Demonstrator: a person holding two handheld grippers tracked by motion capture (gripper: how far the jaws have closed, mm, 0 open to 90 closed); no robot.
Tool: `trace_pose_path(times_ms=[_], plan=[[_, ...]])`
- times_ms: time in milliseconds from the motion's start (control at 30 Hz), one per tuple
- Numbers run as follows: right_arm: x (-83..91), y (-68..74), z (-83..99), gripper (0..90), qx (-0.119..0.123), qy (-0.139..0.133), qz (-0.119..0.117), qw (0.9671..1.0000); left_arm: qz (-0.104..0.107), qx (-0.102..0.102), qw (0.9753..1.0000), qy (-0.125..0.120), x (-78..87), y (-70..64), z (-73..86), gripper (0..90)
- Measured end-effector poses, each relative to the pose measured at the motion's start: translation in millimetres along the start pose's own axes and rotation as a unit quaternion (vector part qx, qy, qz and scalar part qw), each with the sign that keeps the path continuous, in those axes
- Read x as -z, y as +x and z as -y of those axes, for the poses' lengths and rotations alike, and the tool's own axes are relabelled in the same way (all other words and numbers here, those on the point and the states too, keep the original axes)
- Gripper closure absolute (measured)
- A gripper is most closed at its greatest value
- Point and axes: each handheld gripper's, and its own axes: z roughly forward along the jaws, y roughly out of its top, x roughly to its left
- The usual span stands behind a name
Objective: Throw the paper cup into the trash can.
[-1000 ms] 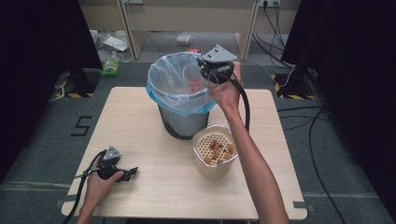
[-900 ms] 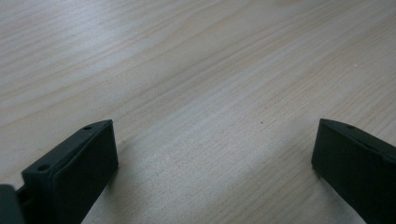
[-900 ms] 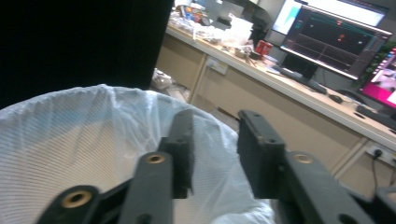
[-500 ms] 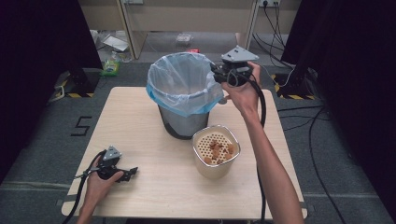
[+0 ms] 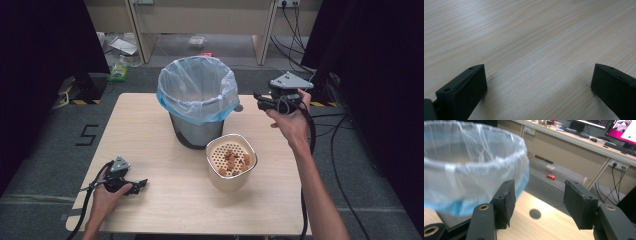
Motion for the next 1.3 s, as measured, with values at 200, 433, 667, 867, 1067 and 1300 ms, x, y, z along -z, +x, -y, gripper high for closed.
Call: trace_pose_path(times_ms=[200, 433, 667, 867, 1067, 1300], plan=[[15.6, -3.3, 31.1, 41.2, 0.0, 0.014, 0.008, 0.9999, 0.0, 0.0, 1.0, 0.0, 0.0, 0.0, 0.0, 0.0], [24.4, -3.7, 60.5, 39.9, -0.01, 0.032, 0.005, 0.9994, 0.0, 0.0, 1.0, 0.0, 0.0, 0.0, 0.0, 0.0], [31.2, -1.5, 95.4, 38.1, -0.027, 0.044, 0.003, 0.9986, 0.0, 0.0, 1.0, 0.0, 0.0, 0.0, 0.0, 0.0], [30.1, 6.3, 142.7, 37.5, -0.054, 0.071, 0.002, 0.996, 0.0, 0.0, 1.0, 0.0, 0.0, 0.0, 0.1, 0.0], [27.5, 9.6, 169.1, 37.5, -0.072, 0.085, 0.005, 0.9937, 0.0, 0.0, 1.0, -0.001, -0.1, 0.0, 0.1, 0.0], [22.7, 11.6, 187.0, 36.6, -0.073, 0.109, 0.004, 0.9914, 0.0, 0.0, 1.0, 0.0, -0.1, 0.0, 0.0, 0.0]])
